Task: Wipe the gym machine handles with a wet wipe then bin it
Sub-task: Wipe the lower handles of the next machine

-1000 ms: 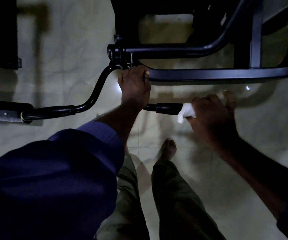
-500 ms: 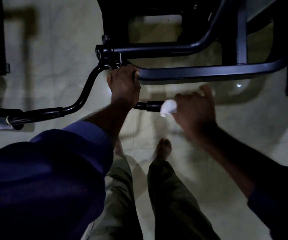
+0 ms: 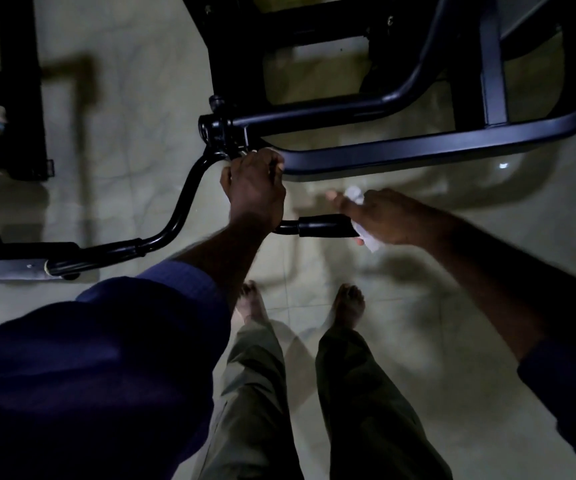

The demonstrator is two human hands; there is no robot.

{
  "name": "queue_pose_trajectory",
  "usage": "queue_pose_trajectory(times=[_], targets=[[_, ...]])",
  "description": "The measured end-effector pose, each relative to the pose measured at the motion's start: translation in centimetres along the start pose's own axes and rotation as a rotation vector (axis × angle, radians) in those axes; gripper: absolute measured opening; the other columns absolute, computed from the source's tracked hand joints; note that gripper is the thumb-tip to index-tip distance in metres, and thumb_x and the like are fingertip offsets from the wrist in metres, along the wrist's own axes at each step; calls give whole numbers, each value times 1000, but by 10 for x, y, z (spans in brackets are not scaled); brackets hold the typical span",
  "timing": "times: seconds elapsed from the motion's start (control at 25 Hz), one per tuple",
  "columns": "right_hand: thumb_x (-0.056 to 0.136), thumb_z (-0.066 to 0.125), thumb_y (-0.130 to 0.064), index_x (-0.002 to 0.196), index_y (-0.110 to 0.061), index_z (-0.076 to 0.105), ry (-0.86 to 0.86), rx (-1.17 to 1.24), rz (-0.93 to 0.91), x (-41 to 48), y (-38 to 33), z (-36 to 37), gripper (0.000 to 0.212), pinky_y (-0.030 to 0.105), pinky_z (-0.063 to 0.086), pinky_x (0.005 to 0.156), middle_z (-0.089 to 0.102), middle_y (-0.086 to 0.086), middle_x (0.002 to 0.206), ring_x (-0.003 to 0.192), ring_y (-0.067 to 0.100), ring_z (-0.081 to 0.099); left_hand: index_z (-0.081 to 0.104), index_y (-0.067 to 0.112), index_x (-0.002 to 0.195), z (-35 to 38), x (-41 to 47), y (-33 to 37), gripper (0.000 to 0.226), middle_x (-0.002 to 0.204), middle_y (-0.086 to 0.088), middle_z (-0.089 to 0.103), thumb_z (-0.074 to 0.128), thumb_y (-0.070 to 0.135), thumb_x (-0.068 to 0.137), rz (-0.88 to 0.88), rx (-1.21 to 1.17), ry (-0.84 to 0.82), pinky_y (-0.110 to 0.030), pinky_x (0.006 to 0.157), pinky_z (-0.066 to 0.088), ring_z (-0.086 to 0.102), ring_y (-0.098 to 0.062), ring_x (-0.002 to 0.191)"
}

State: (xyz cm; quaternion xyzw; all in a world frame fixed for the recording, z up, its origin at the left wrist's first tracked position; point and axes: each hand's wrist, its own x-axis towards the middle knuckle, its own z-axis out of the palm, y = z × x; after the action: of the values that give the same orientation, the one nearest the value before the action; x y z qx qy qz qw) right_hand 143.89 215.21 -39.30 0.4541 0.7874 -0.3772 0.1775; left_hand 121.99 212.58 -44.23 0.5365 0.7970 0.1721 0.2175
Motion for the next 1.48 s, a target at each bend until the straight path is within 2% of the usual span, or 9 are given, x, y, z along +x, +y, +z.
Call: queue_pose_trajectory(times=[0.16,0.32,0.44,0.68,0.84,1.08,1.16,1.32,1.48], targets=[[53,99,-28,85,-6,70,364,334,152,1,23,37,48,33,52,44,65,18,60,49,36,63,67,30,109,1,-1,-2,18,117,6,67,57,21,97,-9,1,-10,-25,94,17,51,-20,122],[104,53,-28,80,-15,59,753,1655,633,-19,-30,50,28,29,52,60,63,5,73,59,18,63,67,30,109,2,0,-1,17,116,8,68,58,21,97,-10,-2,4,-24,94,18,51,-19,121],[104,49,-13,73,-7,65,1007,2082,654,-9,-44,44,36,30,55,77,63,10,87,68,13,67,68,29,111,3,0,-2,17,119,9,68,58,23,98,-13,-6,13,-23,95,17,51,-18,123],[102,45,-29,54,-22,43,574,2668,413,-16,-18,35,48,31,48,73,38,-6,46,44,15,44,69,28,112,3,0,-2,18,119,11,68,60,23,98,-27,-14,19,-21,95,16,51,-15,123],[107,48,-37,83,-17,57,822,2017,695,-18,-33,48,32,37,54,77,68,2,75,64,20,64,69,29,112,4,0,-2,17,119,12,68,60,25,98,-36,-21,17,-22,97,18,51,-15,123],[98,51,-18,86,-3,64,895,371,327,-18,-9,69,23,37,43,66,66,20,79,73,38,63,68,27,113,3,-3,1,17,122,8,66,60,22,99,-44,-71,46,-20,99,16,51,-15,125],[85,66,-13,86,4,69,682,173,205,-12,11,55,17,33,48,49,65,22,70,57,40,64,69,27,112,4,-5,-3,18,120,8,67,59,22,98,-25,-77,60,-21,99,17,52,-16,124],[106,40,-25,121,5,60,-8,496,550,-10,0,0,39,37,51,72,64,14,86,75,33,63,68,28,110,4,-4,-1,19,114,7,68,57,23,96,-32,-87,69,-25,98,20,55,-18,120],[105,40,-26,107,-15,62,281,-215,106,-23,-47,17,24,48,54,74,68,12,92,81,37,67,71,22,112,6,-7,-3,22,112,1,70,59,21,93,-10,-63,100,-33,100,26,59,-27,113]])
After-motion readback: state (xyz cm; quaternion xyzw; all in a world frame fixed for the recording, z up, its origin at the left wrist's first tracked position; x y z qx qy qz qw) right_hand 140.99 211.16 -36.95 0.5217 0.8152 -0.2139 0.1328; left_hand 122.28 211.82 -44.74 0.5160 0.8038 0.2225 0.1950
